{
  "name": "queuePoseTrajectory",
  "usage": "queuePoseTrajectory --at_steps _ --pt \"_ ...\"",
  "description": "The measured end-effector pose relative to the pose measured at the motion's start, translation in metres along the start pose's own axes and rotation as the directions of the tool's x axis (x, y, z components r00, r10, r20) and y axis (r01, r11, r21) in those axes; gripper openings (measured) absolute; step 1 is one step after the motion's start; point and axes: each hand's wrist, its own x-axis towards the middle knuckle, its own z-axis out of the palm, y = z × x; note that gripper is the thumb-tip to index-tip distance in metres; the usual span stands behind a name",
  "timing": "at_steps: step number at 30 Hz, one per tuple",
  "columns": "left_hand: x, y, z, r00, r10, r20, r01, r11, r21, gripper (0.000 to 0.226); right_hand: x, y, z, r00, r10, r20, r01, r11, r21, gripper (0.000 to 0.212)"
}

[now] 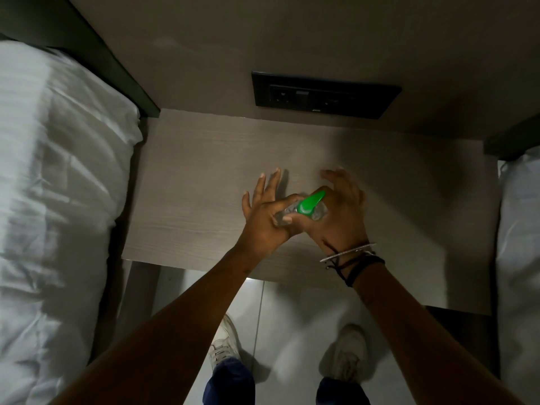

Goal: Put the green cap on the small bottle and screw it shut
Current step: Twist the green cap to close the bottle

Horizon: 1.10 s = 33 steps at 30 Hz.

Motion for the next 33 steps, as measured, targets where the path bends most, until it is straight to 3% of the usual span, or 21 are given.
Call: queuePoseTrajectory --at_steps 3,6,9,13,14,18,20,23,27,30,33 --pt "-0.002 -0.004 0.001 0.999 0.044 -0.021 -0.045 0.999 -0.017 0.046 -0.005 -0.007 0.005 0.999 0.047 0.026 -0.046 0.998 -0.034 0.074" --pt "0.0 -0.005 0.001 0.997 0.078 -0.001 -0.078 0.997 0.019 0.055 -0.012 0.001 0.004 0.994 -0.041 0.104 0.031 0.995 0.095 0.052" --pt "0.003 -0.006 0.0 0.996 0.092 0.024 -0.093 0.991 0.093 0.055 -0.01 0.007 -0.001 0.999 -0.041 0.019 0.041 0.999 0.006 0.038" --pt "0.003 -0.008 -0.001 0.996 0.083 0.021 -0.085 0.99 0.116 0.053 -0.007 0.008 0.0 0.999 -0.018 0.028 0.02 0.996 -0.092 0.073" --pt "0.003 -0.007 -0.001 0.997 0.077 0.023 -0.08 0.991 0.109 0.053 -0.008 0.01 -0.001 0.998 -0.031 0.05 0.035 0.996 -0.08 0.073" --pt "0.003 -0.005 -0.002 0.996 0.082 0.032 -0.084 0.995 0.06 0.056 -0.011 0.012 -0.008 0.996 -0.082 0.034 0.083 0.995 -0.053 0.038" --pt "0.003 -0.005 -0.002 0.996 0.079 0.028 -0.08 0.994 0.07 0.055 -0.009 0.01 -0.007 0.998 -0.053 -0.026 0.052 0.997 -0.063 0.039" --pt "0.003 -0.007 -0.001 0.998 0.063 0.021 -0.065 0.992 0.104 0.053 -0.009 0.01 -0.002 1.0 -0.02 0.016 0.021 0.999 -0.028 0.066" --pt "0.004 -0.008 -0.001 0.997 0.067 0.035 -0.07 0.995 0.067 0.054 -0.01 0.009 -0.001 0.999 -0.037 0.011 0.036 0.995 0.09 0.038" --pt "0.004 -0.006 -0.001 0.998 0.055 0.033 -0.058 0.992 0.11 0.052 -0.008 0.007 0.003 0.997 -0.001 -0.077 0.004 0.999 0.039 0.05" --pt "0.002 -0.006 -0.002 0.998 0.057 0.029 -0.059 0.995 0.074 0.052 -0.013 0.01 0.005 0.999 0.028 -0.021 -0.025 0.992 0.124 0.069"
